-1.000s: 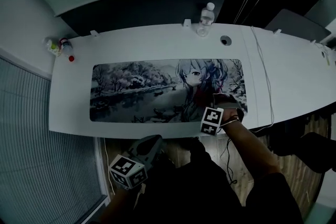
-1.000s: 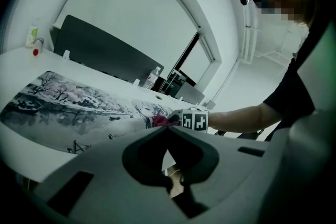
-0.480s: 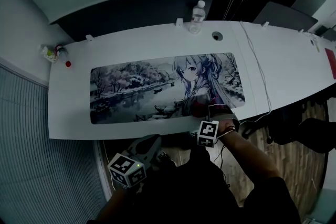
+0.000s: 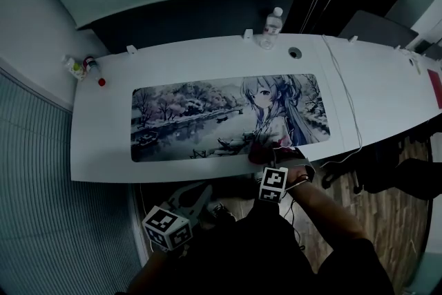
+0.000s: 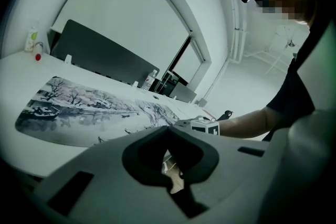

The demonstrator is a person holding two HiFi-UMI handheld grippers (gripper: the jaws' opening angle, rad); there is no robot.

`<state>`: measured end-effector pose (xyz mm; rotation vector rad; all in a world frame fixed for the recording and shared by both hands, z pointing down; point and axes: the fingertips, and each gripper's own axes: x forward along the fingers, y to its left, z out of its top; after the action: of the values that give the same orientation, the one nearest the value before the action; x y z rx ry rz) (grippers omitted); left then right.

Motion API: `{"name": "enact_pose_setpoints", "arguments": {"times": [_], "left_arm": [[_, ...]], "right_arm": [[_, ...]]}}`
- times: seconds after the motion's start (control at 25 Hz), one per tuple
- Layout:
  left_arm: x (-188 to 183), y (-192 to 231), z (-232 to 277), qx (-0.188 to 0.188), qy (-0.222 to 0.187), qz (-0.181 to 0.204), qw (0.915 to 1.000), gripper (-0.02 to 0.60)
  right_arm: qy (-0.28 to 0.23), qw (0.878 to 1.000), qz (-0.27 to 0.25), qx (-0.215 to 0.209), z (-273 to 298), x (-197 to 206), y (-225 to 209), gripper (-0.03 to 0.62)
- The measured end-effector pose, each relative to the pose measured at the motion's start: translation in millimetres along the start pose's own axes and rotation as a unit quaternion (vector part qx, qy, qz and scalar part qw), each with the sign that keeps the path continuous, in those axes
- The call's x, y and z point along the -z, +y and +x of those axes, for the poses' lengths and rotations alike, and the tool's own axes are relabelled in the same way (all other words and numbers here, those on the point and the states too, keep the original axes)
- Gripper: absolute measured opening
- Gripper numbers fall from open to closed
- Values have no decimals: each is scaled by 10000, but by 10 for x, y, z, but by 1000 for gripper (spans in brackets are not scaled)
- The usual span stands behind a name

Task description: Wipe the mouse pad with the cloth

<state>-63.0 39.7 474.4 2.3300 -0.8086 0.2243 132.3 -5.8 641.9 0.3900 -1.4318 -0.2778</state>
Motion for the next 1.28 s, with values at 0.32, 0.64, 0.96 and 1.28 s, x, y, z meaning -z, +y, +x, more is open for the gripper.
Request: {"name": "enact_pose_setpoints", "arguments": {"times": [0.32, 0.64, 0.96, 1.28], "left_arm": [[41, 115, -307, -112, -82, -59, 9999, 6], [-13, 196, -389, -259, -68, -50, 9996, 6], [-147, 369, -299, -538, -264, -200, 9980, 6], [-275, 562, -155, -927, -485, -419, 9936, 6]], "right_arm": [[-198, 9995, -86, 221, -9, -474, -106, 111], [-118, 9994, -336, 44, 102, -616, -175, 112], [-39, 9973, -706, -182, 265, -667, -526, 112], [-230, 9966, -787, 20, 484, -825, -1224, 112]]}}
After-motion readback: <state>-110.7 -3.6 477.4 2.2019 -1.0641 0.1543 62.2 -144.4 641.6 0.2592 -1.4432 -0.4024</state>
